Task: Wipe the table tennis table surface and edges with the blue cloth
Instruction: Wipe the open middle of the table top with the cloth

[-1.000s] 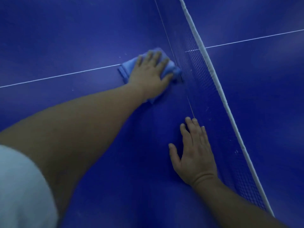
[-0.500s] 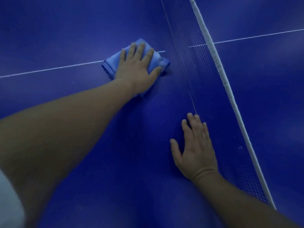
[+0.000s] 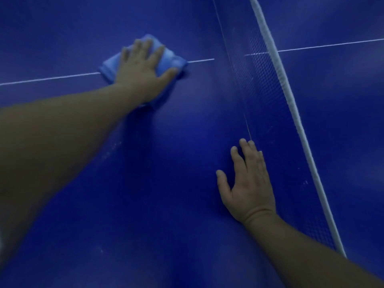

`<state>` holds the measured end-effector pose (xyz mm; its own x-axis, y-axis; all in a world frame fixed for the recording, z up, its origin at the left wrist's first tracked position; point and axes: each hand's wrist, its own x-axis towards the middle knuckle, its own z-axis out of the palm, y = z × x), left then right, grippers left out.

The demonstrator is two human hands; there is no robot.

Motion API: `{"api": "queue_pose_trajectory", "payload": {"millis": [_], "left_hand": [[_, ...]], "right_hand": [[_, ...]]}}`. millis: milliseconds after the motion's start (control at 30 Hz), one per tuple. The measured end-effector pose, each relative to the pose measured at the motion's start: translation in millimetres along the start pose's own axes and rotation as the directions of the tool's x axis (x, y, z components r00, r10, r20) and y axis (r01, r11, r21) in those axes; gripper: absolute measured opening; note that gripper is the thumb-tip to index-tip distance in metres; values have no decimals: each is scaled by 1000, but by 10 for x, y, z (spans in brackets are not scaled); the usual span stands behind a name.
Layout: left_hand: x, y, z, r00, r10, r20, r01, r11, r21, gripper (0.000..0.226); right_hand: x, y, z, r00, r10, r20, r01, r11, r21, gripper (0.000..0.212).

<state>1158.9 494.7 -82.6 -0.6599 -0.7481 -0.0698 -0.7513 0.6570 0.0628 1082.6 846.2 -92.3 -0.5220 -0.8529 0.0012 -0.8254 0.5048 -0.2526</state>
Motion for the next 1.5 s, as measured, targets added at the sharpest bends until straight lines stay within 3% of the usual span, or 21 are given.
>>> {"api": "queue_pose_trajectory", "payload": {"millis": [67,133,200,267,333,367,433,500,567,667,733,833,1067,1167,1200,1267,1333,1367,1433,1467,1500], "left_hand": [[-410,-262,30,993,-110,-49,109,994,-33,85],[-899,-135,80,993,-103,-50,101,994,-41,85],[-1426,176,132,989,142,-36,-143,989,-44,83],[-1784,346,172,919,393,9,-393,919,-33,78],[-1639,138,134,886,462,33,-462,887,-9,78],[-1476,-22,95,927,374,29,-374,927,-2,80],[-1191,-372,-4,1000,19,4,-19,999,-28,81],[-1284,-389,37,989,-145,6,145,989,-28,79],[-1774,-108,125,999,49,-8,-49,998,-46,80],[-2597,-59,246,918,395,-50,-396,917,-38,75],[-2674,-376,215,966,253,-56,-255,967,-30,76],[-2608,-641,179,972,-233,-34,230,971,-59,82],[-2888,-404,278,997,-38,-63,35,998,-55,78],[-2712,-666,222,987,159,-20,-159,987,-24,77],[-2547,-825,202,989,145,-26,-145,989,-17,78],[-2140,-1106,105,994,-104,-41,102,994,-42,80],[-1752,-1221,11,924,-380,-39,378,924,-58,76],[-1633,-1155,7,917,-396,-39,394,918,-50,75],[-1640,-885,29,991,-133,-13,132,989,-71,79],[-1778,-740,59,993,120,-5,-120,989,-81,81],[-1964,-645,108,930,368,9,-366,928,-62,79]], "right_hand": [[-2,3,-4,1000,-6,10,6,1000,-16,69],[2,2,-9,1000,-9,26,10,999,-35,70],[0,-2,-16,999,-10,42,12,999,-39,72],[4,-10,-23,1000,-11,30,12,1000,-23,73],[3,-10,-13,1000,-10,11,10,1000,-13,73],[4,-7,-4,1000,-12,5,12,1000,-10,73],[-3,2,5,1000,-17,4,17,1000,-5,73],[8,6,5,1000,-15,14,15,1000,-5,73],[24,6,-3,999,-21,45,22,1000,-18,72],[20,6,-19,996,-23,91,29,998,-64,73],[29,-11,-33,993,-22,112,32,996,-83,73],[24,-24,-55,991,-14,136,25,996,-82,71],[602,-503,-20,978,-82,192,78,997,28,69],[901,-730,98,973,-119,196,137,987,-81,71],[924,-732,125,976,-113,188,134,986,-104,73],[884,-679,152,978,-104,183,127,985,-118,74],[896,-673,163,979,-92,183,117,985,-128,75],[914,-680,162,979,-89,185,114,985,-131,75],[926,-693,159,978,-90,191,117,984,-136,76],[911,-695,160,977,-91,191,118,984,-136,76],[903,-695,154,978,-91,190,118,984,-131,77]]}}
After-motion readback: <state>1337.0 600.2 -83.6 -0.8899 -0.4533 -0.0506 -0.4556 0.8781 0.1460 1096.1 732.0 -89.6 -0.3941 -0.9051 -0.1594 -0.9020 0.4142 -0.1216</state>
